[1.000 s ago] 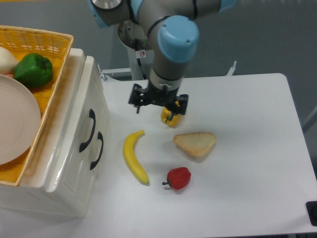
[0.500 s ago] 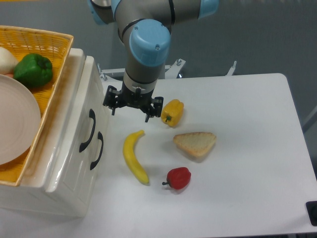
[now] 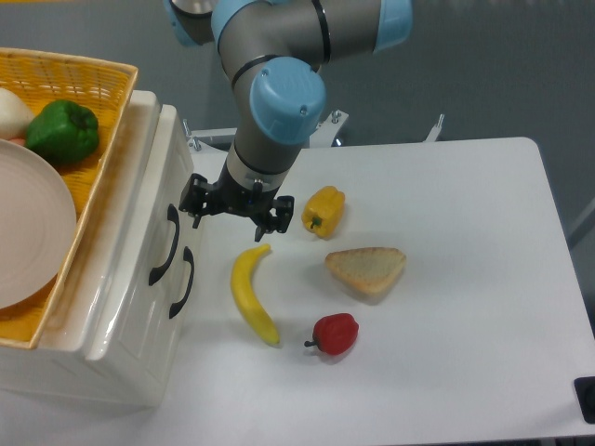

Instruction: Slide the top white drawer open

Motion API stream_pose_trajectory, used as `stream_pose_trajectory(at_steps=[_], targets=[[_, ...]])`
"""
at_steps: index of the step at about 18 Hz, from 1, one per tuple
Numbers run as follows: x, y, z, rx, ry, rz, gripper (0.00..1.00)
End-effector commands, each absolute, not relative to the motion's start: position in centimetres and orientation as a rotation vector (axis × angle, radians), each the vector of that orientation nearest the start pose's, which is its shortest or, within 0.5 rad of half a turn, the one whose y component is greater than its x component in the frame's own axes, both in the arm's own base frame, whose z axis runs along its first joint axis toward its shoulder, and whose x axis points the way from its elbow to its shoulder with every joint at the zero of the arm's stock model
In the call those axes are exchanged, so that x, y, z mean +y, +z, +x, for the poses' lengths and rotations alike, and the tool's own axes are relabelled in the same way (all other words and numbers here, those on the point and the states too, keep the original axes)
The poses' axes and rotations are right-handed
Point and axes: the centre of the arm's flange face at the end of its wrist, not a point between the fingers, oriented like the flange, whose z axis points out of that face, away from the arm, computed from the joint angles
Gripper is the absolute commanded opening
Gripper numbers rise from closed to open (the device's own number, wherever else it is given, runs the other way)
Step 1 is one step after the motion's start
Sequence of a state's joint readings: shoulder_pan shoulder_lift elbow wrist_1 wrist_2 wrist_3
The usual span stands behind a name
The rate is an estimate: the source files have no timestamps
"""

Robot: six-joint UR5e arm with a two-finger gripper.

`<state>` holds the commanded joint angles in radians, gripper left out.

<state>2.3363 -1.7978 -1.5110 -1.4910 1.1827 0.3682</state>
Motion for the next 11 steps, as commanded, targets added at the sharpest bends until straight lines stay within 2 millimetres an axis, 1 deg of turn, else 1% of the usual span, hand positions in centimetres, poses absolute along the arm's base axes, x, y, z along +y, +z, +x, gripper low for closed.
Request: stream_pose_trajectory(at_steps=[2,7,9,11], targets=[[53.7,40.9,-26.6,-0.59,-0.568,-2.898,1.0],[54.0,39.9,-26.6,-0.594,-0.585,-2.907,1.0],[54.4,39.5,-25.7,-0.576,-0.592,-2.92,1.0],[54.6,39.0,-25.7,-0.575,-0.6,-2.927,1.0]])
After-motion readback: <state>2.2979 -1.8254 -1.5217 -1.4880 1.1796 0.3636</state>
